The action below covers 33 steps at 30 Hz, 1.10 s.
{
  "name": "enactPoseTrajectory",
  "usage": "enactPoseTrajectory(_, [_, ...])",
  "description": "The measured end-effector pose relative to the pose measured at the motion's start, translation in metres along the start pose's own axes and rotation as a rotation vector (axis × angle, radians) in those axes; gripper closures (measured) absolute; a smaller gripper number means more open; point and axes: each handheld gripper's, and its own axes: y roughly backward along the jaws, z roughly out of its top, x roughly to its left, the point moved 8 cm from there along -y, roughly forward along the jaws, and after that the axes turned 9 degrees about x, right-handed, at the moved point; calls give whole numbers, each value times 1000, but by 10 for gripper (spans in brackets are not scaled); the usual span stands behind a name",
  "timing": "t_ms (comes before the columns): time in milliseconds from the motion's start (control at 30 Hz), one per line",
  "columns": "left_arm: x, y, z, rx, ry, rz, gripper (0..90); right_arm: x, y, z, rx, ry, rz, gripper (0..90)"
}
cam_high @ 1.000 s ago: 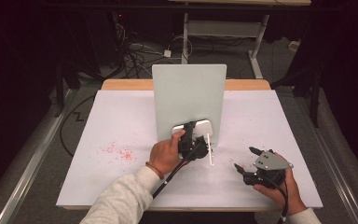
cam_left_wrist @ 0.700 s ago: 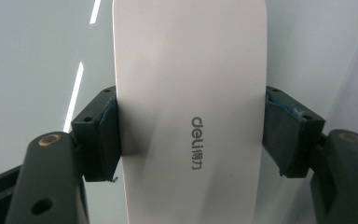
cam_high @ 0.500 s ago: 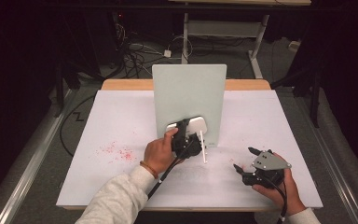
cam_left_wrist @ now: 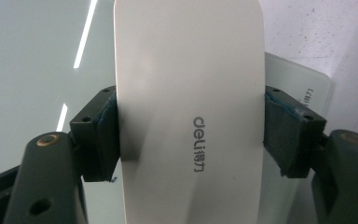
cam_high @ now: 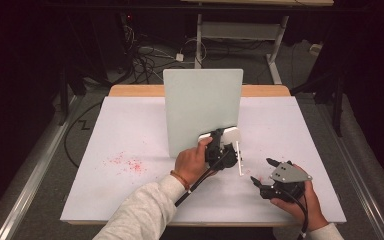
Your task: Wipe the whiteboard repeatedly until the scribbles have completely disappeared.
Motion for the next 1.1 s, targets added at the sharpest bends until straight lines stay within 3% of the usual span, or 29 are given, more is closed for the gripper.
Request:
enactPoseTrajectory(233, [0,2,-17,24,-22,-19,286,-1,0,0,-4,-3,-6,241])
enactPoseTrajectory(300, [8,4,-30,20,17,-19,287,-2,1,0,-4,-14,-10,241])
enactPoseTrajectory(600, [24,24,-58,-20,90,-34,290,0,-1,1,-3,-13,-9,242])
enactPoseTrajectory(733, [27,33,-66,-55,151,-76,290,0,-1,2,-5,-13,-15,241])
enactPoseTrajectory(1100, [33,41,-85,-69,199,-116,290,-3,1,2,-16,-12,-18,241])
